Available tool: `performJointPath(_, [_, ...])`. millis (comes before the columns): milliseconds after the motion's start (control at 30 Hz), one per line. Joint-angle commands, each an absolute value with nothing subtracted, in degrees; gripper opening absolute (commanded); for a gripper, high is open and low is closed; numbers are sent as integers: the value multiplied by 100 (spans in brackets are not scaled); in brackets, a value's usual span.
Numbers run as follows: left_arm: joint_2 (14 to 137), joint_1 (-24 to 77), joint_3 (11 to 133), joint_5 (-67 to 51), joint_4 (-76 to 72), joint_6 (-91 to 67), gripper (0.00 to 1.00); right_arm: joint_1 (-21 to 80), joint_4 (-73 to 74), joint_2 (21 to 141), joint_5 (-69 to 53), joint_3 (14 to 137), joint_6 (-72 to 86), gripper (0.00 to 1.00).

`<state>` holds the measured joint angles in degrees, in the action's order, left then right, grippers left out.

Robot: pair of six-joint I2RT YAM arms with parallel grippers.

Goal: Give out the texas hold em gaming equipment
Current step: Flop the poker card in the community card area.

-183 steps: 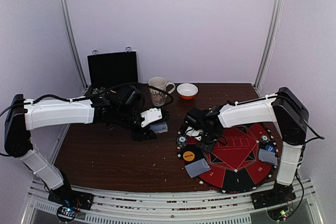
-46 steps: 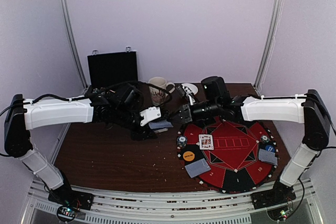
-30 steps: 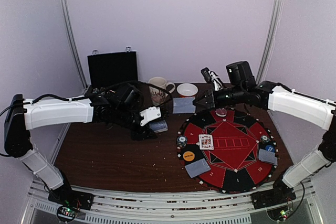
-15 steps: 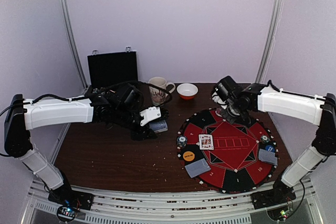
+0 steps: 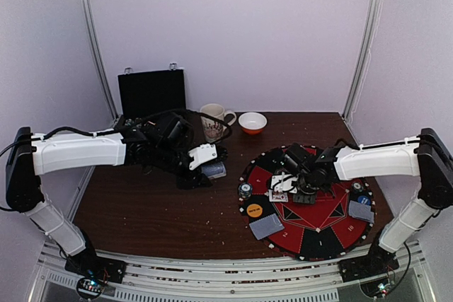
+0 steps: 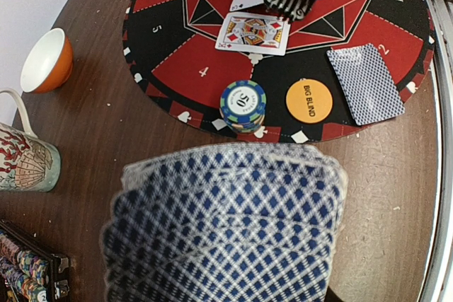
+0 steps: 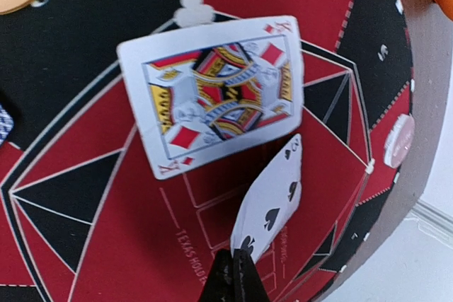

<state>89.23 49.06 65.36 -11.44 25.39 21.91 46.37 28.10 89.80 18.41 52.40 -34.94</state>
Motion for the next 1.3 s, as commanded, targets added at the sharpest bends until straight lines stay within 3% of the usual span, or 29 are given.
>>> performJointPath(0, [8813,4878,6671,-1216,2344,2184,46,4653,2866,9153,1000,5101,-3850,0])
performJointPath(1267, [8800,4878,6653,-1190,2347,2204,46,4748,2936,9483,1210,5078,-3999,0])
